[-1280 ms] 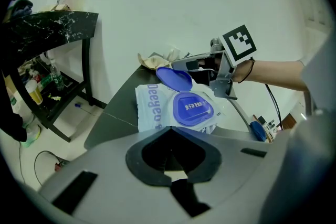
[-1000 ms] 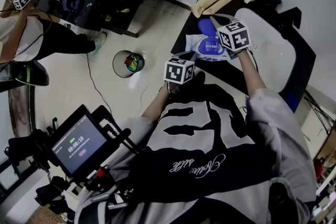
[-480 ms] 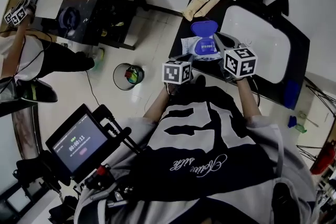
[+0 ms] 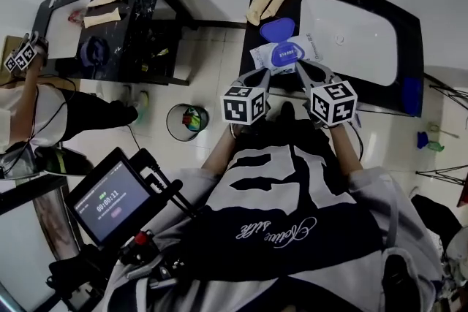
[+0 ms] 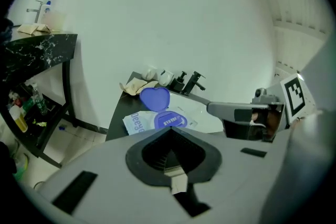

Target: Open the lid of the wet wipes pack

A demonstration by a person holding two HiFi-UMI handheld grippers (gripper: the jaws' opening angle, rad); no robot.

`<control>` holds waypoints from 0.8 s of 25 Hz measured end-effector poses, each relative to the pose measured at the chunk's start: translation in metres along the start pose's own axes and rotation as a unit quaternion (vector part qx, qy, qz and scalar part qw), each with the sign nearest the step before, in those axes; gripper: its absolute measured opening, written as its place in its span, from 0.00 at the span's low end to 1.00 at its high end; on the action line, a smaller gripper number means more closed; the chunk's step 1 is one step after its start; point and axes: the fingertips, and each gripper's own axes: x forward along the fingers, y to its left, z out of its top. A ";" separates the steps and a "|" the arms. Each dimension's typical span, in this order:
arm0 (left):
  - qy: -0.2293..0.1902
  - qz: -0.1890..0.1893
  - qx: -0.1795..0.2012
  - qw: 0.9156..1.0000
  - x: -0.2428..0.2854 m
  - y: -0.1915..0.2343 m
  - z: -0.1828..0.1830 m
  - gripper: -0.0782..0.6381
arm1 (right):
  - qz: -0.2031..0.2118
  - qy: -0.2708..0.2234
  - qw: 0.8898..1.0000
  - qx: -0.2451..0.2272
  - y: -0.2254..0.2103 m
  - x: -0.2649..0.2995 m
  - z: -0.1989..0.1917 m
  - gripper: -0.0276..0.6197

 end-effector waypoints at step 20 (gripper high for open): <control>-0.031 -0.117 0.083 0.989 -0.098 -0.074 0.008 0.11 | -0.090 -0.070 0.992 0.055 0.083 -0.083 -0.029 0.04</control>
